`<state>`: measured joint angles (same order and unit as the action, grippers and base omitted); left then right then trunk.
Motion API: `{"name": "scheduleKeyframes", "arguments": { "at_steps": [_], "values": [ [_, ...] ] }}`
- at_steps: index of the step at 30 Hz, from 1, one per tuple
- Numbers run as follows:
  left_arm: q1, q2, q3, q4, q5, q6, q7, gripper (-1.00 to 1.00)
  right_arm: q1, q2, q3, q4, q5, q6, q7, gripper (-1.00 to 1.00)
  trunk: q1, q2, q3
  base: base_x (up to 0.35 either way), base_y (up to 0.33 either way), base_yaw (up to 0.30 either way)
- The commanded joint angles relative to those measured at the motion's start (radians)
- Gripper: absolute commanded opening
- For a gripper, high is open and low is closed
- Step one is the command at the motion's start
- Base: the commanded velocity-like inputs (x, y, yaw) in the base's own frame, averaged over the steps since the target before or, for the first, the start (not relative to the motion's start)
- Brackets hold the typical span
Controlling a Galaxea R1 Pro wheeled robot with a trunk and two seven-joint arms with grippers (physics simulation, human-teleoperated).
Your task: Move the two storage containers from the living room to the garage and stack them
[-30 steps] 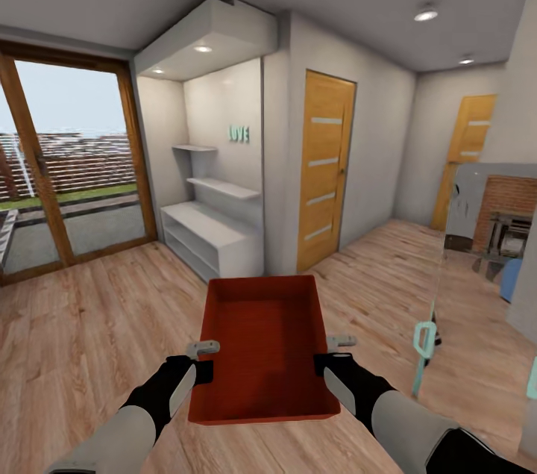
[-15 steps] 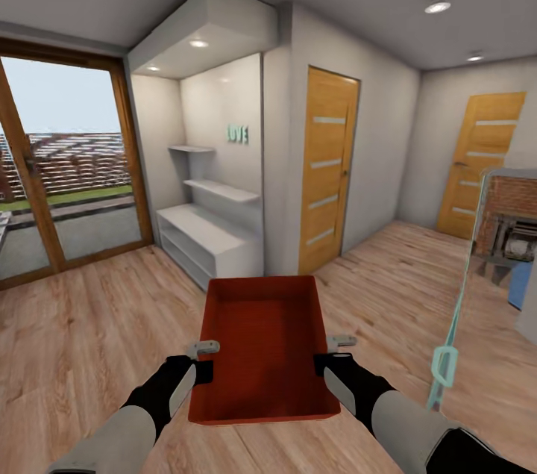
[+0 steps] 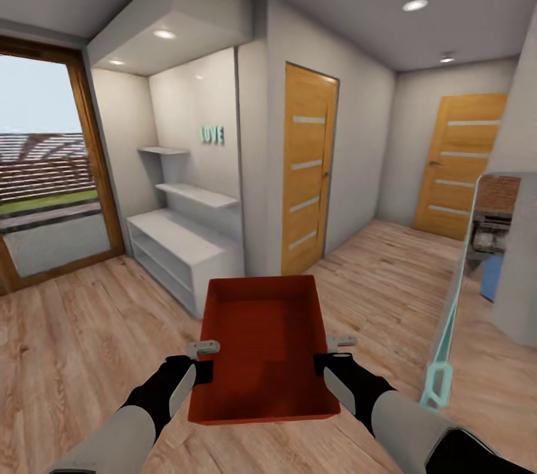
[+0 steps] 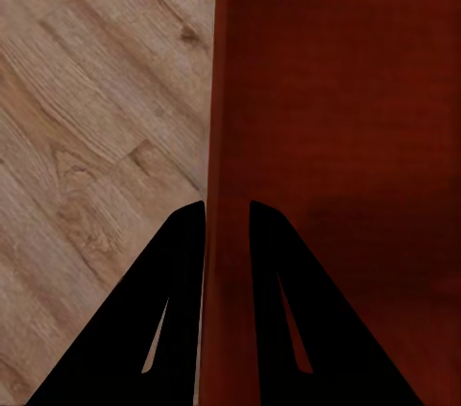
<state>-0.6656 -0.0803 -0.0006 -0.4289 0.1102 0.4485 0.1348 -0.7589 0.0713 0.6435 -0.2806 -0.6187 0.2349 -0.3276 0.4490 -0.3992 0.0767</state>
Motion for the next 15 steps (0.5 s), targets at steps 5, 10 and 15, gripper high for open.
{"name": "scheduleKeyframes", "arguments": {
  "at_steps": [5,10,15],
  "values": [
    [0.001,0.030,-0.006,-0.001,-0.020,0.009,0.022,-1.00,-0.002,-0.001,-0.022,-0.005,0.007,0.004,-0.007,-1.00,0.001,-0.001,0.000,0.323,0.000,-0.014],
    [0.001,0.030,-0.006,-0.001,-0.020,0.009,0.022,-1.00,-0.002,-0.001,-0.022,-0.005,0.007,0.004,-0.007,-1.00,0.001,-0.001,0.000,0.323,0.000,-0.002],
    [0.001,0.030,-0.006,-0.001,-0.020,0.009,0.022,-1.00,-0.002,-0.001,-0.022,-0.005,0.007,0.004,-0.007,-1.00,0.001,-0.001,0.000,0.323,0.000,0.000]
  ]
}}
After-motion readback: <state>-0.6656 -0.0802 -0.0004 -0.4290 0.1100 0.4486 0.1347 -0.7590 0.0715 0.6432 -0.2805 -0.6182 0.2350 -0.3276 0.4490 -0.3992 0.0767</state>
